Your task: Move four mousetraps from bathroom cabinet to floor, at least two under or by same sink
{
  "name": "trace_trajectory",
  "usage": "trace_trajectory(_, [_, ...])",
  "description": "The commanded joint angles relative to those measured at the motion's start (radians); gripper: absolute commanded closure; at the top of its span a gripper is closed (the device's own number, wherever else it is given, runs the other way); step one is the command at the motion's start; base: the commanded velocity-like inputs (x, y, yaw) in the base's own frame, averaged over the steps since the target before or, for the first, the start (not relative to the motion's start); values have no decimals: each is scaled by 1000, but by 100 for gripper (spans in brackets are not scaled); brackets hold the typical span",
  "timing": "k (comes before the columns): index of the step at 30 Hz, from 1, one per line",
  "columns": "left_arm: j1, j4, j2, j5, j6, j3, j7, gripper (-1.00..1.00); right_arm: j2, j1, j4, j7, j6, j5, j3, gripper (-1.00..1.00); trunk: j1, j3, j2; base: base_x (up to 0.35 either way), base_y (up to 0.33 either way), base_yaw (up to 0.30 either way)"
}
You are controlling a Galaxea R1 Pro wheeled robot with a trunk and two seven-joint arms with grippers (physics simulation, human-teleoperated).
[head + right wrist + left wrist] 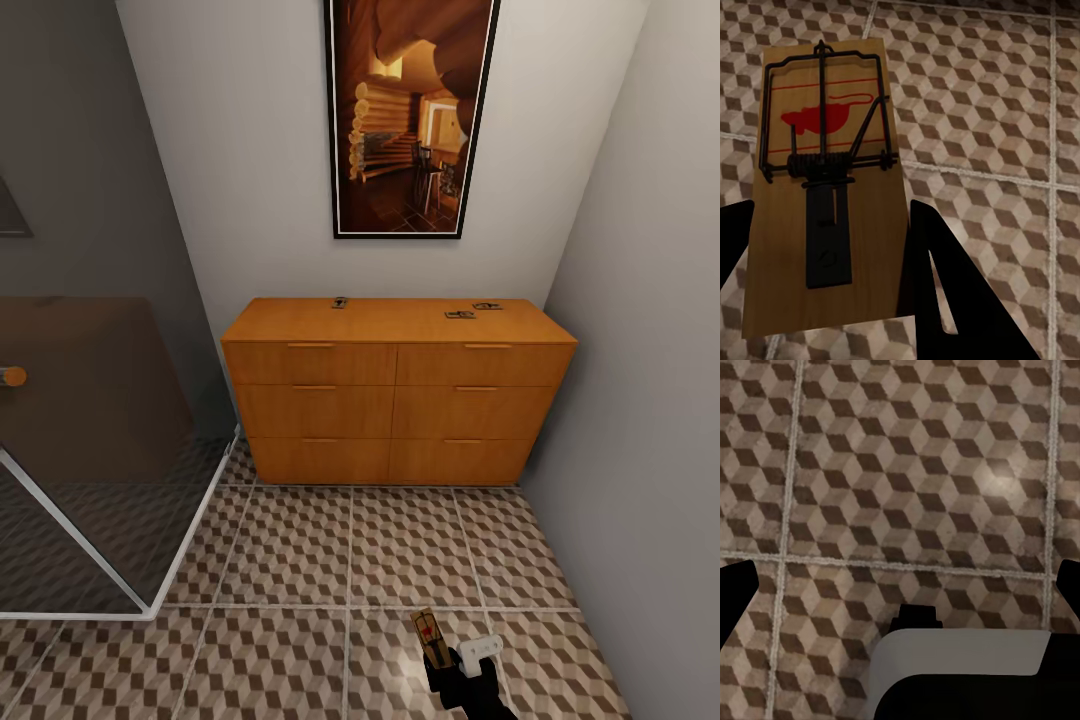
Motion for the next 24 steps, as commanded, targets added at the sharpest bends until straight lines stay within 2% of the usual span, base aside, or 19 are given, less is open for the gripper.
trace_trajectory(1, [0, 0, 0, 1, -3, 0, 1, -100, 0, -1, 1, -3, -3, 2, 2, 100, 0, -1, 0, 0, 0, 0])
trace_trajectory(24, [0, 0, 0, 1, -3, 0, 1, -100, 0, -1, 1, -3, -3, 2, 2, 100, 0, -1, 0, 0, 0, 0])
